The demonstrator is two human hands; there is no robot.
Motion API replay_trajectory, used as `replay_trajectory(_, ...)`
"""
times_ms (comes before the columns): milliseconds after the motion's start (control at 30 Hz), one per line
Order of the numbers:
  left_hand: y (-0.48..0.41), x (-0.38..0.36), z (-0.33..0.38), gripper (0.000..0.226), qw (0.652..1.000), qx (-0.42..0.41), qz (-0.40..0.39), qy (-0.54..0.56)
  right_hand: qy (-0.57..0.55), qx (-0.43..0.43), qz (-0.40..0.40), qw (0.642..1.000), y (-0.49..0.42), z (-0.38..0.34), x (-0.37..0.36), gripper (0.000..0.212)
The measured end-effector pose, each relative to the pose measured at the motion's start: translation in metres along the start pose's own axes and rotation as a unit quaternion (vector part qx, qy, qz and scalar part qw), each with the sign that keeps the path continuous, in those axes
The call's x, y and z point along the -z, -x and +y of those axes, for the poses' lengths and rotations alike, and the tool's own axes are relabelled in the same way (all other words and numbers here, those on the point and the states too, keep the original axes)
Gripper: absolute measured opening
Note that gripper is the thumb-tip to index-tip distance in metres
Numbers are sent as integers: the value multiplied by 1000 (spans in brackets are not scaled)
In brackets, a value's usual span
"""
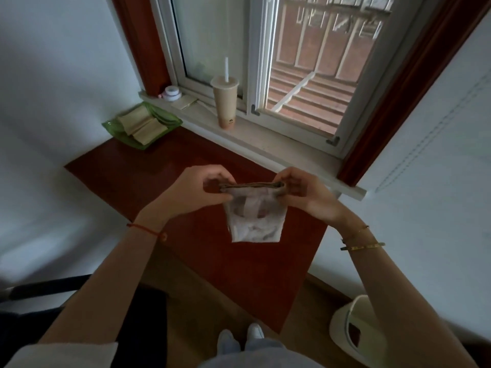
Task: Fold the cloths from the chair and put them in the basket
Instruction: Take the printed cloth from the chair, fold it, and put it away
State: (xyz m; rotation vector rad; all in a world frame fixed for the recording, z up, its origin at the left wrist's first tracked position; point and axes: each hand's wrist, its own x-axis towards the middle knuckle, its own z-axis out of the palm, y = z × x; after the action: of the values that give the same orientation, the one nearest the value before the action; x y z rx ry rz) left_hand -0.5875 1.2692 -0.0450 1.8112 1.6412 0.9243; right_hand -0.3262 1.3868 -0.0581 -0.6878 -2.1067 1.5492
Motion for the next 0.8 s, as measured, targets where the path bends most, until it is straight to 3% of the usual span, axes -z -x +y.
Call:
replay_trajectory(133, -5, -15, -10, 26, 999, 24, -33, -16, 11, -48, -13, 999, 10, 19, 4, 29)
replay_trajectory(300, -15, -73, -46, 22, 989, 111, -71, -70, 132, -129, -15, 983, 0, 83, -3, 24)
replay_trajectory(433, -11, -131, -77, 22, 975, 166, -43, -138, 215, -183, -5, 959, -9, 136, -22, 28)
replay_trajectory(633, 34, -176, -93, 34, 966, 108, -73, -221, 201, -173, -55, 963, 22, 173, -44, 21)
replay_trajectory(800, 88, -199, -101, 49, 958, 107, -183, -196, 261, -174, -153, 937, 74, 199, -72, 54)
